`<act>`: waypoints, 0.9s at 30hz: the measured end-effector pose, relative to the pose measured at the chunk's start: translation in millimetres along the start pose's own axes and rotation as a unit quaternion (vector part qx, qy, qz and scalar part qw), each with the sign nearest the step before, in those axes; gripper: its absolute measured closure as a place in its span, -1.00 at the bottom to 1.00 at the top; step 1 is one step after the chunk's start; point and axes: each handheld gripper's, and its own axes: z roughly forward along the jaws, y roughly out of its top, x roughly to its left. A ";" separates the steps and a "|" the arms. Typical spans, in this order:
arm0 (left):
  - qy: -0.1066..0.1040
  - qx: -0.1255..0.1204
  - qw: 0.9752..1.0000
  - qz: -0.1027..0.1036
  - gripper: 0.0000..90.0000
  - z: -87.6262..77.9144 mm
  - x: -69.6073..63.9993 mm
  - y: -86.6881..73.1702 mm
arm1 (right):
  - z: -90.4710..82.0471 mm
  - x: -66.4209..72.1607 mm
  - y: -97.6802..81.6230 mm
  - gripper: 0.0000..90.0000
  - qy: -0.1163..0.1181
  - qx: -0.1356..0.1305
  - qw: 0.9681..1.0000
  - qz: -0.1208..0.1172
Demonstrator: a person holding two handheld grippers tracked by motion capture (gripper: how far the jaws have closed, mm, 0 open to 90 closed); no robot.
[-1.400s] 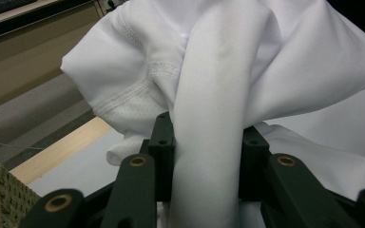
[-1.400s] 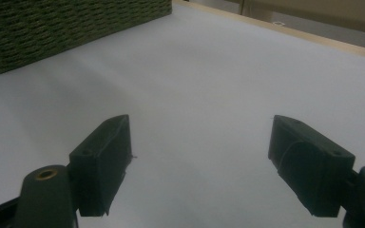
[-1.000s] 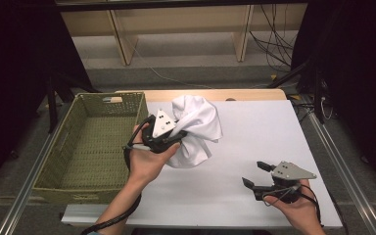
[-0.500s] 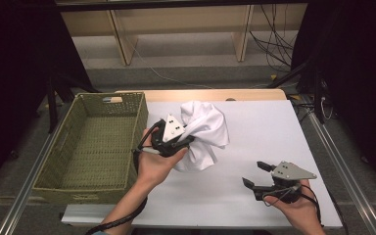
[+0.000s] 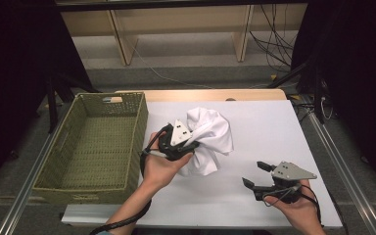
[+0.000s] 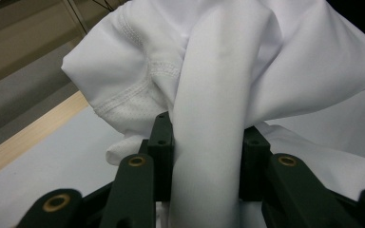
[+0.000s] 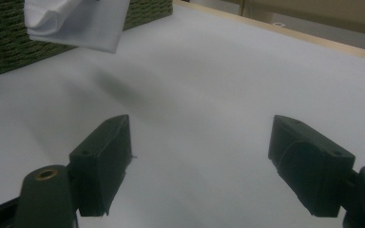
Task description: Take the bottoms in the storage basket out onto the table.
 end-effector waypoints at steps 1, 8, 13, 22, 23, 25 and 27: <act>-0.001 0.001 1.000 0.001 0.46 0.4 -0.3 -0.2 | 0.0 0.0 0.1 -0.48 0.000 -0.001 1.000 0.000; -0.007 0.009 1.000 0.005 0.46 5.5 -3.5 -3.0 | 0.1 0.1 0.0 -0.48 0.000 0.000 1.000 0.000; -0.012 0.015 1.000 0.008 0.46 10.5 -6.9 -5.5 | 0.2 0.0 -0.1 -0.48 0.001 0.001 1.000 0.000; -0.014 0.022 1.000 0.012 0.46 15.8 -9.9 -8.4 | 0.5 0.0 -0.2 -0.48 0.002 0.001 1.000 0.000; -0.015 0.023 1.000 0.011 0.46 16.3 -10.4 -8.8 | 0.5 -0.1 -0.2 -0.48 0.001 0.001 1.000 0.000; -0.016 0.024 0.999 0.013 0.46 17.9 -11.4 -9.8 | 0.3 -0.1 -0.2 -0.48 0.001 0.003 1.000 -0.001; -0.017 0.027 0.999 0.016 0.46 20.0 -12.7 -11.0 | 0.5 0.0 -0.3 -0.48 0.002 0.001 1.000 0.000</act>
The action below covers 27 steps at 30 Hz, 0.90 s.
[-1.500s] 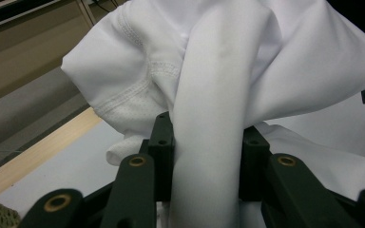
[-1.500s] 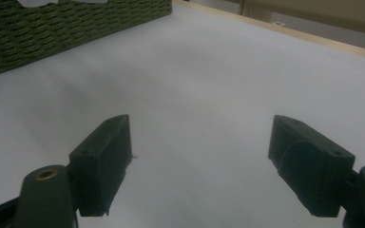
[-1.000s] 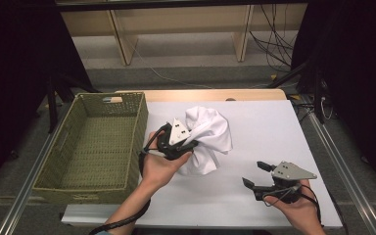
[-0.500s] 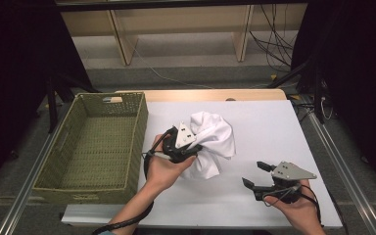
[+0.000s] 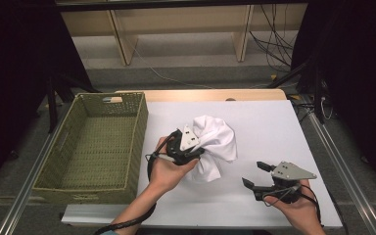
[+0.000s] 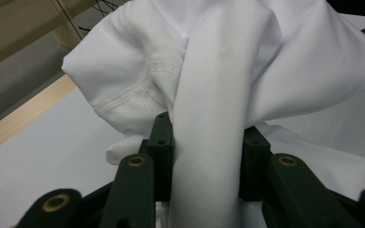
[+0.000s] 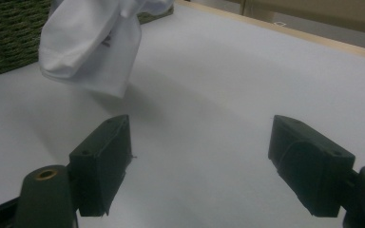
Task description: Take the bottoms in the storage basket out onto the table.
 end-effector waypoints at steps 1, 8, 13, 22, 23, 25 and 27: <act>-0.001 0.002 1.000 0.000 0.46 1.1 -0.8 -0.7 | 0.0 0.0 0.0 -0.48 0.000 0.000 1.000 0.000; -0.005 0.012 1.000 0.004 0.46 8.5 -4.7 -5.0 | -0.2 -0.1 0.1 -0.48 0.000 0.000 1.000 0.000; -0.010 0.018 1.000 0.006 0.46 13.1 -7.5 -8.1 | -0.1 0.0 0.0 -0.48 0.000 0.001 1.000 0.000; -0.018 0.033 0.999 0.011 0.46 25.0 -14.4 -15.2 | -0.1 -0.2 -0.1 -0.48 0.000 0.000 1.000 -0.001; -0.018 0.032 0.999 0.010 0.46 26.2 -14.9 -16.1 | -0.2 -0.2 -0.1 -0.48 0.000 0.001 1.000 -0.001; -0.019 0.035 0.999 0.011 0.46 27.3 -15.2 -17.3 | -0.5 -0.2 -0.1 -0.48 -0.001 0.002 1.000 0.000; -0.019 0.039 0.999 0.014 0.46 28.4 -15.3 -18.5 | -0.4 -0.3 0.0 -0.48 -0.001 0.002 1.000 0.000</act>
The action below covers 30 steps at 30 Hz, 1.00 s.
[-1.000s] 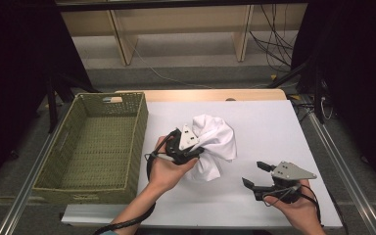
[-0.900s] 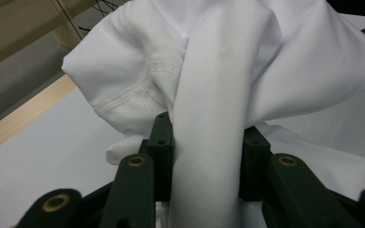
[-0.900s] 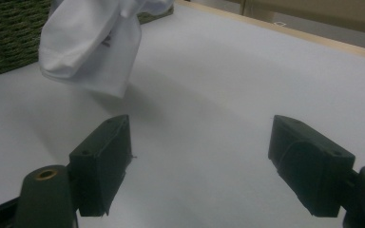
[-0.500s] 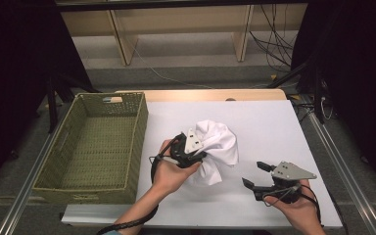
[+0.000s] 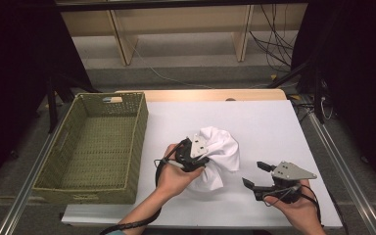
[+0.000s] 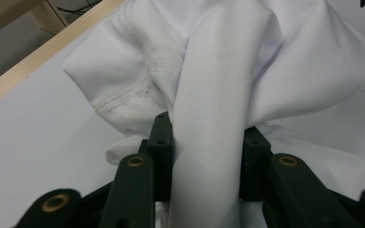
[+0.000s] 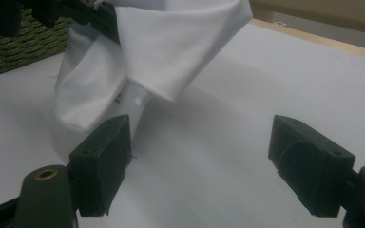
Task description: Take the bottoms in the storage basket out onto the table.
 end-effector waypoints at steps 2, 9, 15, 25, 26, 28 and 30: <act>-0.001 0.000 1.000 0.000 0.46 1.6 -0.6 -1.0 | 0.2 0.2 -0.1 -0.48 0.001 -0.001 1.000 0.001; 0.000 0.002 1.000 0.000 0.45 5.5 -0.8 -3.5 | 0.1 0.1 -0.1 -0.48 0.000 0.001 1.000 0.000; 0.000 0.005 1.000 -0.002 0.45 9.3 -1.8 -6.6 | 0.3 0.1 -0.2 -0.48 0.000 0.001 1.000 0.001; 0.000 0.014 1.000 0.001 0.44 16.6 -4.7 -11.2 | 0.4 0.2 -0.2 -0.48 0.001 0.001 1.000 0.001; 0.000 0.015 1.000 0.002 0.44 17.3 -4.7 -11.7 | 0.4 0.2 -0.2 -0.48 0.001 0.002 1.000 0.001; 0.000 0.017 1.000 0.003 0.44 18.6 -4.5 -12.9 | 0.5 0.0 -0.3 -0.48 0.000 0.001 1.000 0.001; 0.000 0.018 1.000 0.002 0.43 20.3 -4.7 -14.3 | 0.7 -0.3 -0.4 -0.48 0.001 0.000 1.000 0.002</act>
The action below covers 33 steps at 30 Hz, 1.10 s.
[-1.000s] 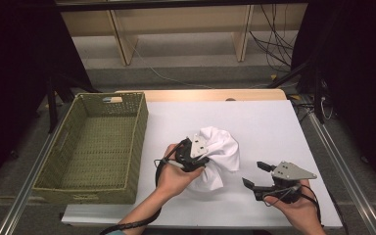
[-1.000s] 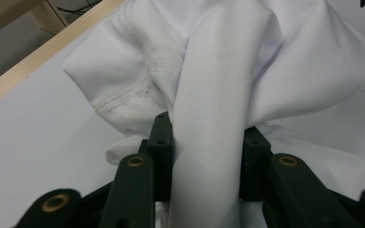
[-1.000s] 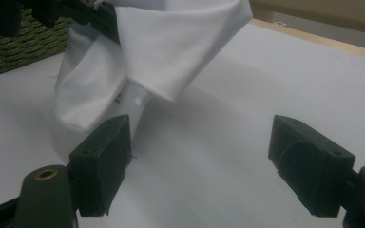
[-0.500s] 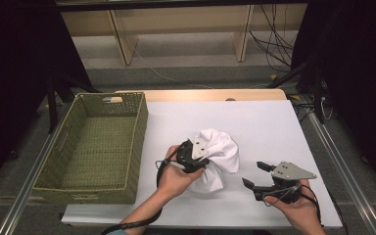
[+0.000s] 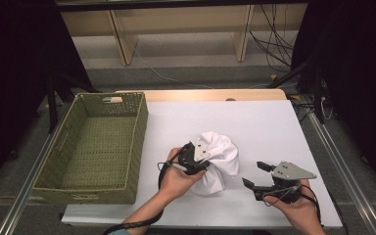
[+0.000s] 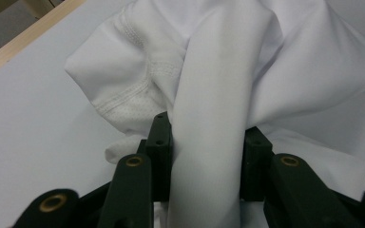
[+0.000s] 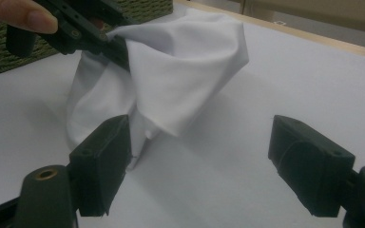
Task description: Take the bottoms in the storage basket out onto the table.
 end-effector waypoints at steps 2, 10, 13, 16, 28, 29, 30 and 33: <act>0.000 0.004 1.000 0.000 0.43 2.0 -0.1 -1.6 | 0.2 -0.4 -0.1 -0.48 0.000 0.000 1.000 0.000; -0.001 0.012 1.000 0.001 0.40 9.3 -0.6 -6.1 | 0.2 -2.2 -1.0 -0.48 -0.002 0.002 1.000 0.002; -0.002 0.015 1.000 -0.003 0.38 11.7 -0.9 -6.8 | 1.2 -3.3 -0.7 -0.48 -0.005 0.000 1.000 0.007; -0.002 0.017 1.000 -0.003 0.36 13.6 -1.2 -7.4 | 2.4 -4.5 -0.3 -0.48 -0.007 -0.002 1.000 0.009; 0.007 0.027 0.999 -0.031 0.05 15.4 2.3 -7.0 | 5.9 -4.7 0.1 -0.48 -0.007 -0.003 1.000 0.011; 0.007 0.028 0.999 -0.037 0.01 14.6 3.2 -6.3 | 6.0 -4.6 0.2 -0.48 -0.007 -0.002 1.000 0.009; 0.005 0.028 0.999 -0.043 -0.03 13.6 4.5 -5.7 | 6.3 -4.5 0.1 -0.48 -0.007 -0.002 1.000 0.009; 0.008 0.026 0.998 -0.058 -0.16 9.5 8.4 -4.0 | 6.8 -4.5 -0.4 -0.48 -0.007 -0.002 1.000 0.011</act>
